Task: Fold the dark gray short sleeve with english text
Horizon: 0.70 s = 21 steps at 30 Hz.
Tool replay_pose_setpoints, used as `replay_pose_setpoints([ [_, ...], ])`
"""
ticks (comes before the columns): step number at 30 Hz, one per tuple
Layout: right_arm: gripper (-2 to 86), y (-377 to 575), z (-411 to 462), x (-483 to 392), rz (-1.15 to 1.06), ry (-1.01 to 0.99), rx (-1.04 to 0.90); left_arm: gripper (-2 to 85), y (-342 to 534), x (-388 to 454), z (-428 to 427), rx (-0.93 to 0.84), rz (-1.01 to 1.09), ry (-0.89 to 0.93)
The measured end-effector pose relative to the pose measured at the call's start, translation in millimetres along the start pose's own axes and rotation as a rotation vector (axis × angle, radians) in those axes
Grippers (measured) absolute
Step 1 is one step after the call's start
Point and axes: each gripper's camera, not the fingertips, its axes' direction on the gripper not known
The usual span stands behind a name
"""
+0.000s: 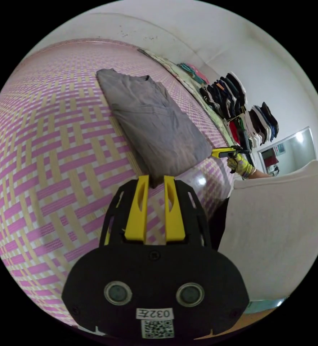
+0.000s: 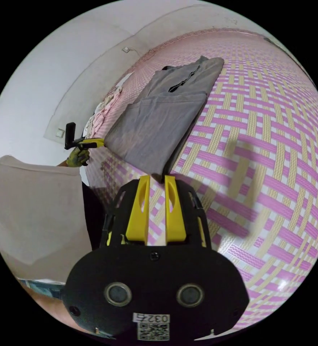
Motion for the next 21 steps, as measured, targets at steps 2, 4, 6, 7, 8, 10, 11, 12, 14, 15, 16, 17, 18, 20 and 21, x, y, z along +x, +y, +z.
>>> replay_pose_setpoints([
  [2,6.7,-3,5,-9,-0.040,0.063,-0.018,3.5,-5,6,6,-0.015,0.027,0.005],
  [4,6.5,-7,10,-14,-0.056,0.082,-0.035,3.8,-10,12,18,-0.069,0.064,-0.042],
  [6,6.0,-10,13,-18,-0.069,0.105,-0.042,3.7,-13,12,23,-0.075,0.078,-0.063],
  [7,5.7,-11,14,-20,-0.074,0.118,-0.045,3.2,-16,9,24,-0.081,0.068,-0.047],
  [8,5.4,-13,16,-22,-0.080,0.134,-0.050,2.4,-17,6,25,-0.083,0.064,-0.037],
  [10,5.1,-14,17,-26,-0.090,0.165,-0.058,1.0,-16,3,26,-0.086,0.061,-0.039],
  [11,5.0,-15,18,-29,-0.094,0.185,-0.063,0.0,-15,1,26,-0.088,0.056,-0.041],
  [12,4.8,-15,18,-30,-0.095,0.195,-0.066,-0.5,-14,0,25,-0.087,0.053,-0.043],
  [14,4.3,-15,18,-35,-0.094,0.227,-0.073,-1.4,-9,-2,23,-0.076,0.047,-0.042],
  [15,4.1,-14,17,-36,-0.094,0.229,-0.074,-1.5,-7,-3,23,-0.075,0.048,-0.038],
  [16,4.0,-12,15,-39,-0.095,0.229,-0.076,-1.6,-3,-4,21,-0.075,0.050,-0.022],
  [17,3.9,-8,13,-41,-0.095,0.223,-0.078,-1.6,3,-6,18,-0.074,0.051,0.004],
  [18,3.8,-6,11,-43,-0.096,0.219,-0.078,-1.6,6,-7,16,-0.073,0.050,0.022],
  [20,3.6,9,2,-48,-0.101,0.179,-0.071,-1.6,26,-13,8,-0.063,0.033,0.117],
  [21,3.6,13,0,-48,-0.100,0.161,-0.072,-1.6,32,-15,6,-0.060,0.028,0.143],
])
